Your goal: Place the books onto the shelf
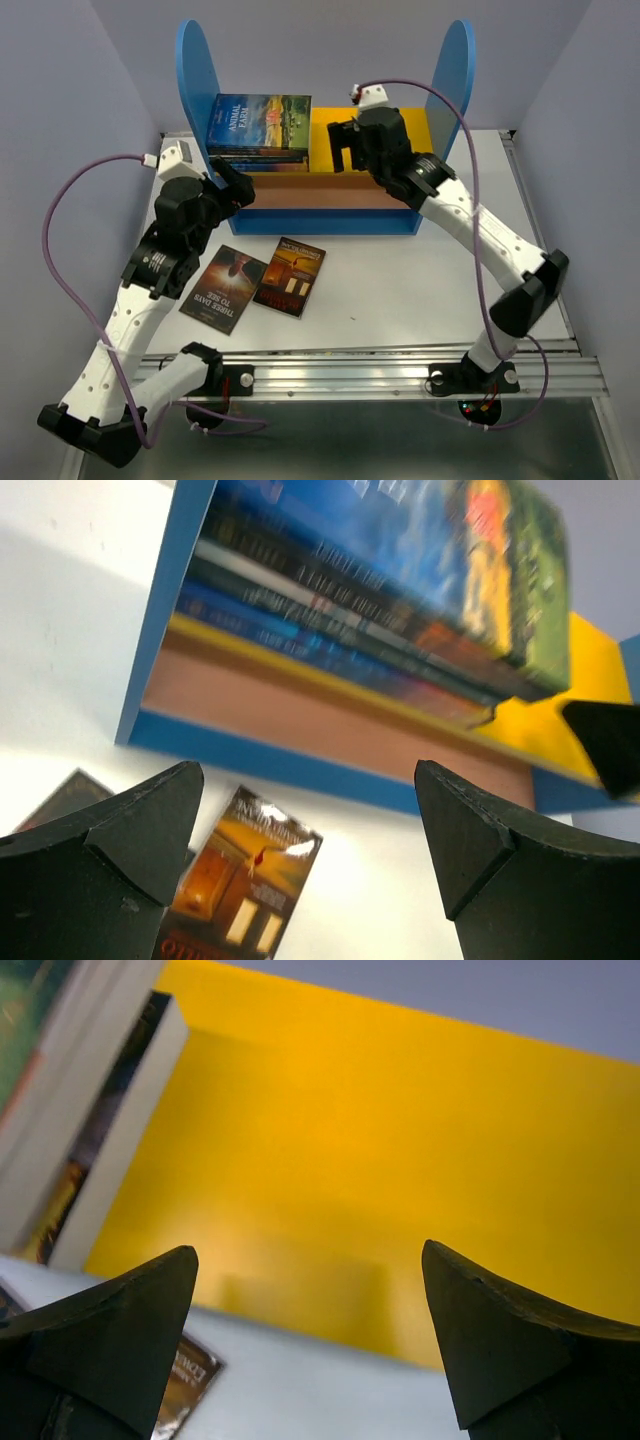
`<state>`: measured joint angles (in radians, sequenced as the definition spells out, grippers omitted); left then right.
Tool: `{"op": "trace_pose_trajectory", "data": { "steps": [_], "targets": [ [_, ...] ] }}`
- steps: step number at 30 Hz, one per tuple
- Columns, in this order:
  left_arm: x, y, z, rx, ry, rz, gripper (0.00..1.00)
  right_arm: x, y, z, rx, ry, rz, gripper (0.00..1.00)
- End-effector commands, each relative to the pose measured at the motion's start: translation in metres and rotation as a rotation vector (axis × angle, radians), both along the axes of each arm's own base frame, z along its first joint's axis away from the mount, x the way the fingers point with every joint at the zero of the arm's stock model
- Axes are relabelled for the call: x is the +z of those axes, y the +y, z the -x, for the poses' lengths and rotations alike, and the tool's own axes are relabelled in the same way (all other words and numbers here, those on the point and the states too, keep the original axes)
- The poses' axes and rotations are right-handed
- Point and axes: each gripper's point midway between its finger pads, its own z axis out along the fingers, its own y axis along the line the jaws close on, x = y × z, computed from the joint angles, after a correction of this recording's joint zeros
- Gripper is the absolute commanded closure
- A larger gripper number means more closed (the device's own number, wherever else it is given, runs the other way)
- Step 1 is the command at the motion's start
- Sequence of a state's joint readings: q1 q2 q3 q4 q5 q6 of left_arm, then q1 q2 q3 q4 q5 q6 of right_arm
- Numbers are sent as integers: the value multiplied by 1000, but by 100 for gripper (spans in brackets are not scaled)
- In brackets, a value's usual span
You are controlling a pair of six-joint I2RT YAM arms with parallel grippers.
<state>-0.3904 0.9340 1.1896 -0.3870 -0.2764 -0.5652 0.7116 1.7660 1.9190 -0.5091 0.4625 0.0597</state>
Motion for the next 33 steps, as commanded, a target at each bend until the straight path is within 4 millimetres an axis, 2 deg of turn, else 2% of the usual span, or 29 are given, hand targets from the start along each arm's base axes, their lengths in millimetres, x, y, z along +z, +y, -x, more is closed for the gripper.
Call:
{"op": "trace_pose_trajectory", "data": {
  "steps": [1, 2, 3, 4, 5, 6, 9, 10, 11, 12, 13, 14, 16, 17, 18, 19, 20, 21, 22, 24, 27, 28, 33],
  "targets": [
    [-49, -11, 20, -48, 112, 83, 1, 36, -51, 47, -154, -53, -233, 0],
    [-55, -11, 26, -57, 118, 99, 1, 29, -56, 57, -153, -35, -254, 0],
    [-69, -14, 31, -74, 146, 106, 1, -3, -61, 67, -159, 22, -238, 0],
    [-95, -19, 38, -99, 199, 113, 1, 3, -65, 85, -131, 30, -313, 0],
    [-108, -20, 40, -107, 222, 114, 1, -6, -65, 94, -109, 56, -327, 0],
    [-134, -20, 45, -103, 274, 114, 1, -27, -65, 111, -77, 117, -340, 0],
    [-168, -21, 49, -102, 334, 106, 1, -67, -61, 134, -32, 244, -351, 0],
    [-174, -24, 50, -117, 344, 112, 1, -94, -64, 144, -29, 306, -325, 0],
    [-179, -26, 51, -125, 350, 116, 1, -106, -63, 150, -12, 338, -317, 0],
    [-189, -31, 51, -146, 352, 126, 1, -130, -59, 162, 19, 398, -299, 0],
    [-195, -32, 52, -153, 358, 131, 1, -127, -56, 164, 29, 398, -319, 0],
    [-199, -35, 52, -163, 359, 139, 1, -147, -56, 173, 40, 439, -301, 0],
    [-213, -41, 53, -187, 363, 163, 1, -159, -47, 180, 74, 474, -351, 0],
    [-217, -48, 55, -221, 366, 178, 1, -180, -44, 189, 87, 514, -347, 0],
    [-221, -52, 53, -239, 350, 192, 1, -180, -32, 188, 121, 511, -408, 0],
    [-230, -53, 52, -238, 369, 186, 1, -188, -27, 192, 139, 524, -416, 0],
    [-233, -54, 49, -238, 367, 181, 1, -205, -23, 196, 144, 557, -405, 0],
    [-238, -50, 46, -217, 372, 159, 1, -206, -18, 192, 146, 552, -424, 0],
    [-249, -49, 45, -201, 404, 147, 1, -212, -17, 190, 139, 557, -419, 0],
    [-252, -52, 39, -214, 394, 137, 1, -226, -12, 189, 132, 576, -397, 0],
    [-261, -55, 33, -221, 398, 120, 1, -234, -7, 183, 130, 576, -403, 0],
    [-270, -49, 30, -191, 416, 96, 1, -237, -3, 181, 135, 579, -412, 0],
    [-285, -42, 22, -155, 458, 20, 2, -247, 9, 180, 154, 605, -448, 0]
  ]
}}
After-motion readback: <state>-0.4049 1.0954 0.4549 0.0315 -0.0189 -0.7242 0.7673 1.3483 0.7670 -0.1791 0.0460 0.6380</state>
